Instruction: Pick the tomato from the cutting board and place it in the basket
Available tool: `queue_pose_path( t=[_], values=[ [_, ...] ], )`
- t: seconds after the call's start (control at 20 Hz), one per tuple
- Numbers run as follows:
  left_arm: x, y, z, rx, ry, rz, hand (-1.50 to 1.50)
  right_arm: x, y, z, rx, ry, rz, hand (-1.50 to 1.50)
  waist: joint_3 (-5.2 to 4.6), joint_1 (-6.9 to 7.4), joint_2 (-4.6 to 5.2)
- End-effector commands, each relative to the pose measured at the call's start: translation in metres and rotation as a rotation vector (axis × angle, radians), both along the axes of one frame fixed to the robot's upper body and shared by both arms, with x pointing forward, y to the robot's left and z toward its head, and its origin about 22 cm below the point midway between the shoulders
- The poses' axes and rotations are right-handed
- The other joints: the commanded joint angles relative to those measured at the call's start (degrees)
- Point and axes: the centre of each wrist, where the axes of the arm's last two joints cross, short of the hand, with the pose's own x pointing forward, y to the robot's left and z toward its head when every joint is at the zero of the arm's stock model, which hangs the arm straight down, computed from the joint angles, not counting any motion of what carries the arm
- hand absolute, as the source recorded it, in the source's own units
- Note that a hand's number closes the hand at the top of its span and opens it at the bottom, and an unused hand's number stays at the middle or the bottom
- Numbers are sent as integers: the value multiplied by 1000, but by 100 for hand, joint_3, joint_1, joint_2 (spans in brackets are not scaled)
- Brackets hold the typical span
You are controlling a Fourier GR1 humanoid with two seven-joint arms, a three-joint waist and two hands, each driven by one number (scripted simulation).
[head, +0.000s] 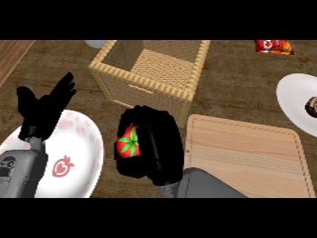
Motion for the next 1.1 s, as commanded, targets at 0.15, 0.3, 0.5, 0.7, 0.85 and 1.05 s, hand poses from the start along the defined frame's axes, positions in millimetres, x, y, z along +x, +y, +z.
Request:
queue_pose_path(
  t=[0.15, 0.3, 0.5, 0.7, 0.85, 1.05],
  values=[
    [2, -7, -3, -3, 12, -15, 0, 15, 28, 51, 34, -62, -153, 150, -18, 84, -2],
    [8, -4, 7, 10, -6, -15, 0, 28, 39, 76, 36, -93, -221, 150, -16, 151, 24],
    [12, -10, 12, 11, -13, -27, 0, 47, 52, 108, 23, -124, -315, 150, -12, 167, 68],
    [6, -6, 3, 8, -19, -9, 0, 67, 63, 134, -61, -121, -441, 150, -19, 142, 68],
    [13, -4, 11, 20, -12, -11, 0, 77, 71, 147, -73, -132, -515, 150, -12, 113, 92],
    [12, -12, 6, 3, -11, -14, 0, 94, 76, 154, -91, -122, -590, 150, -2, 113, 145]
  ],
)
